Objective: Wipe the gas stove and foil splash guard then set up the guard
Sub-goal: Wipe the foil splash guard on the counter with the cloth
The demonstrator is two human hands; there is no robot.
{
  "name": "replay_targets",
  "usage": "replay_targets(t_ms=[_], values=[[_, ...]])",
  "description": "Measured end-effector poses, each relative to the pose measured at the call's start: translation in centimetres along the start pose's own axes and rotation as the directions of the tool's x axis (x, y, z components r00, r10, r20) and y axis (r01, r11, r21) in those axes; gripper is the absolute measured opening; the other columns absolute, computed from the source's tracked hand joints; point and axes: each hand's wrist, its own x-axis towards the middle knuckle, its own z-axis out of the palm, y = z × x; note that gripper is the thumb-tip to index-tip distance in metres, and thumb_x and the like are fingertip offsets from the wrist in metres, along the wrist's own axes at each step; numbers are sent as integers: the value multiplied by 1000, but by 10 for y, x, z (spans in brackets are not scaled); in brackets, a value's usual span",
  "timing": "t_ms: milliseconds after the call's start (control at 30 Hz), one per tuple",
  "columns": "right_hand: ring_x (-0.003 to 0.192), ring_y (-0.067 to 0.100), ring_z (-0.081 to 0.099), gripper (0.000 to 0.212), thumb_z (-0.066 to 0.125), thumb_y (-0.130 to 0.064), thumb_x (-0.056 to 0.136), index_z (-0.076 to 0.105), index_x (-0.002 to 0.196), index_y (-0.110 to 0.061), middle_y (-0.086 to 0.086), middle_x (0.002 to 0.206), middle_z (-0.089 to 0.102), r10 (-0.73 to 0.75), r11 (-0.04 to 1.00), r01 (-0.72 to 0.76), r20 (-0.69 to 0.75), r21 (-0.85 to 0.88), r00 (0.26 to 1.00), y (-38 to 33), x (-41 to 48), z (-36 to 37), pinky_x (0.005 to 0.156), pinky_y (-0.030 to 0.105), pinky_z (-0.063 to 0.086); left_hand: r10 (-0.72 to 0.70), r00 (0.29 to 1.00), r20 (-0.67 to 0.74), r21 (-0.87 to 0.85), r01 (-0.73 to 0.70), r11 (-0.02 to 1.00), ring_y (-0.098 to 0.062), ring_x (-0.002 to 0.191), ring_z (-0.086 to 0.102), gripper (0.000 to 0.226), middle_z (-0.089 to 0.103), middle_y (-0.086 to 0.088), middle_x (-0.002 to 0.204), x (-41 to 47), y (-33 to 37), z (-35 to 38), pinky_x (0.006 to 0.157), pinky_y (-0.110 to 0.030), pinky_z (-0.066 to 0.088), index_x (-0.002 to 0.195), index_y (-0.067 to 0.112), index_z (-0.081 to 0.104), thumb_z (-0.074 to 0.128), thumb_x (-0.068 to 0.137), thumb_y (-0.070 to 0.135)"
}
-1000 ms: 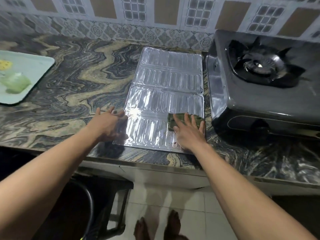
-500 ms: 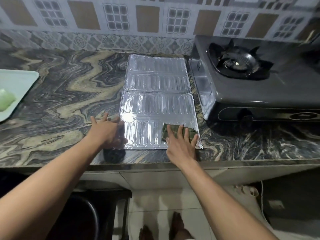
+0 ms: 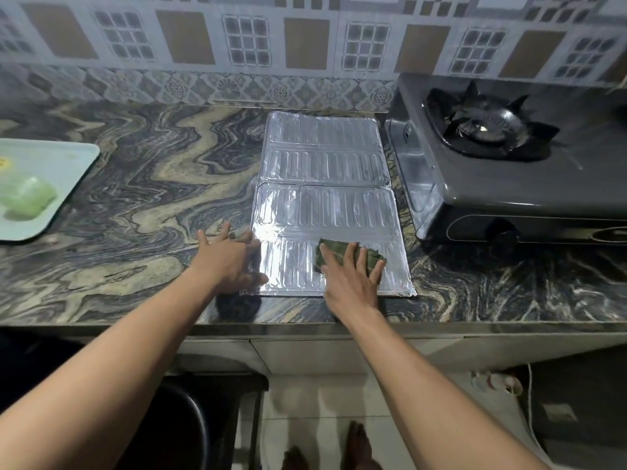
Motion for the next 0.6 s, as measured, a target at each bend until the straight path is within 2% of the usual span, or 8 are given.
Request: replay_targets(t_ms=[167, 433, 600], values=[[150, 42, -9, 85, 47, -7, 92, 1, 156, -38, 19, 164, -6, -98, 995, 98, 34, 3, 995, -34, 12, 1, 111, 71, -7, -25, 1000, -11, -25, 25, 999, -33, 151, -8, 84, 3, 10, 165, 3, -1, 3, 111, -74, -1, 152, 32, 34, 55, 81, 73], [150, 38, -12, 84, 51, -14, 93, 2, 156, -41, 15, 164, -9, -169, 986, 170, 60, 1, 984, -50, 22, 9, 113, 69, -9, -19, 1000, -14, -76, 18, 997, -34, 151, -7, 96, 4, 9, 165, 6, -7, 3, 112, -73, -2, 156, 29, 21, 60, 79, 72], [150, 38, -13, 84, 49, -13, 94, -1, 156, -40, 16, 164, -9, -173, 985, 173, 47, 1, 984, -48, 23, 11, 113, 69, -11, -45, 998, 40, -46, 46, 998, -39, 148, -16, 99, -13, -1, 164, -1, -22, 2, 108, -71, -8, 153, 46, 18, 63, 71, 76]])
